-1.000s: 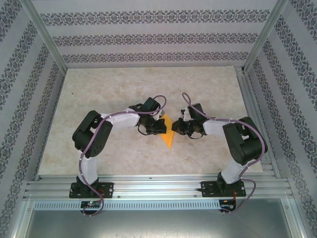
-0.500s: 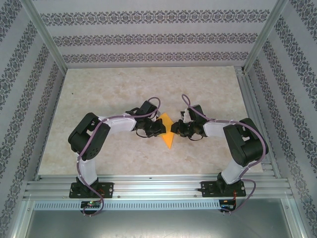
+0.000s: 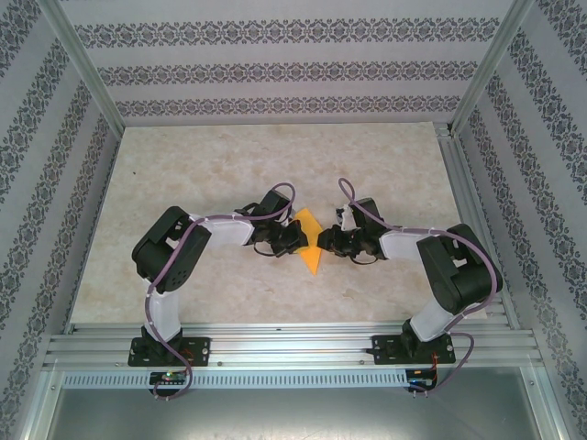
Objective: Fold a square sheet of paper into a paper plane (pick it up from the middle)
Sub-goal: Fourth fold the wing at the center of the table.
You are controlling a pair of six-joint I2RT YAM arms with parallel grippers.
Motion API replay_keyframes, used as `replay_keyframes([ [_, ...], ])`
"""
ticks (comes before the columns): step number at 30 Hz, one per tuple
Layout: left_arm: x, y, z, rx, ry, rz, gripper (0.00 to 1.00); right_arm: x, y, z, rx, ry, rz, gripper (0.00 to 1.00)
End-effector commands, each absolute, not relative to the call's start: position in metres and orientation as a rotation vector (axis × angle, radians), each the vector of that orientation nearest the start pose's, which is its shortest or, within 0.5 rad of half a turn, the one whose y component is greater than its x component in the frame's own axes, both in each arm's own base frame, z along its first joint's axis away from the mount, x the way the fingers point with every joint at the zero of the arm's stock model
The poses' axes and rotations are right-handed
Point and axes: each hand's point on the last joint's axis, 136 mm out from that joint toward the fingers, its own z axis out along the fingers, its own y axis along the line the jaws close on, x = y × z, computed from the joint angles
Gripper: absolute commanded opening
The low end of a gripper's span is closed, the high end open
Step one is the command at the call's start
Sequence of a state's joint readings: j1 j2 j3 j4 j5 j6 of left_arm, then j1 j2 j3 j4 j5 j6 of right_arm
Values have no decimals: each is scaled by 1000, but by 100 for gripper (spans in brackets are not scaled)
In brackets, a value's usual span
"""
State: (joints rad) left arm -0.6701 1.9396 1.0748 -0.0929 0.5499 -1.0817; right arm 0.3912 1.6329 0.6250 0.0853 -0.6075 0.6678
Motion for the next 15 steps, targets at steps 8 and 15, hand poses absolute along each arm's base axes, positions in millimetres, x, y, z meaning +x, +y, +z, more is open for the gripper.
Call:
replay_keyframes([
  [8,301,-351,30,-358,2865,-1237,6,269,233,27,1,2618,1148,23],
  [15,304,-353,42,-353,2840,-1254,7,257,227,19,-48,2608,1039,19],
])
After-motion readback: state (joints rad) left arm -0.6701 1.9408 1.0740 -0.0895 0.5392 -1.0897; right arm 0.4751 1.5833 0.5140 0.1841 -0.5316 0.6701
